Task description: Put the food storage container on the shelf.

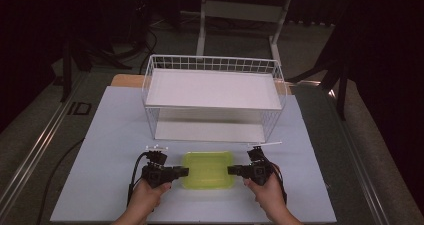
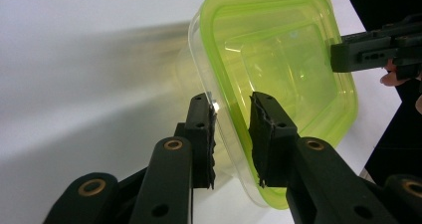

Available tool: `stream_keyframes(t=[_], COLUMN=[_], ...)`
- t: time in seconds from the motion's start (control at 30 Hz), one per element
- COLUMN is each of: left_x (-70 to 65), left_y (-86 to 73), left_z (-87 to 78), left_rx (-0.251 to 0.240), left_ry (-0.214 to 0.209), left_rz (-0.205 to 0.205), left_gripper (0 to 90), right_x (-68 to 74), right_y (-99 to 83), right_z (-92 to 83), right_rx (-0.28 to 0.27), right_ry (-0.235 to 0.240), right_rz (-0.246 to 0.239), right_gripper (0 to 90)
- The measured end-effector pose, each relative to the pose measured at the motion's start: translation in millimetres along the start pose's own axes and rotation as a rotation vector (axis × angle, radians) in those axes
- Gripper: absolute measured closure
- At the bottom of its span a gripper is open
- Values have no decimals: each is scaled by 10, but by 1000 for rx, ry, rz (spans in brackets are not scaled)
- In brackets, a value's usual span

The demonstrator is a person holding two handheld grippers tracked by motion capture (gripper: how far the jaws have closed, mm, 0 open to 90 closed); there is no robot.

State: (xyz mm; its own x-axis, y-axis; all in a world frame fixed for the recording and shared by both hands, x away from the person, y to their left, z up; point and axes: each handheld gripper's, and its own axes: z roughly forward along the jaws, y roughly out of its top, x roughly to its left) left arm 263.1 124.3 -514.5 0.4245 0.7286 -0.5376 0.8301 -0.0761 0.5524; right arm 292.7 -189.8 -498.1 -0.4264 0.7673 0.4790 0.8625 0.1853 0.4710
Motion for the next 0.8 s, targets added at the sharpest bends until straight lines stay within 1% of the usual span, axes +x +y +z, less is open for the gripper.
stream_keyframes(t=[0.1,0.27,0.37,0.47,0.5,0.57,0.63,0.67,0.73,0.8], left_x=[-2,-52,-68,-88,-100,-132,-139,-135,-122,-131], left_y=[-14,-52,-62,-73,-78,-84,-83,-79,-58,-25], left_z=[-4,-24,-36,-53,-57,-73,-77,-80,-84,-101], left_rx=[-7,-27,-27,-22,-24,-24,-23,-30,-36,-44], left_ry=[-2,13,15,12,16,38,44,51,44,48], left_rz=[-5,-10,-4,-21,-20,5,5,0,-14,-1], left_gripper=[735,751,759,773,778,790,792,797,803,803], right_x=[10,32,45,61,73,82,92,101,120,120], right_y=[-11,-49,-69,-89,-99,-109,-112,-112,-91,-70], right_z=[-8,-31,-42,-56,-63,-77,-81,-82,-82,-91], right_rx=[-1,-9,-15,-18,-19,-25,-28,-29,-36,-48], right_ry=[-3,0,0,-3,-5,-2,-1,-5,-10,-8], right_rz=[-3,4,4,5,9,0,-5,-15,-19,-17], right_gripper=[745,757,762,771,775,787,788,790,792,792])
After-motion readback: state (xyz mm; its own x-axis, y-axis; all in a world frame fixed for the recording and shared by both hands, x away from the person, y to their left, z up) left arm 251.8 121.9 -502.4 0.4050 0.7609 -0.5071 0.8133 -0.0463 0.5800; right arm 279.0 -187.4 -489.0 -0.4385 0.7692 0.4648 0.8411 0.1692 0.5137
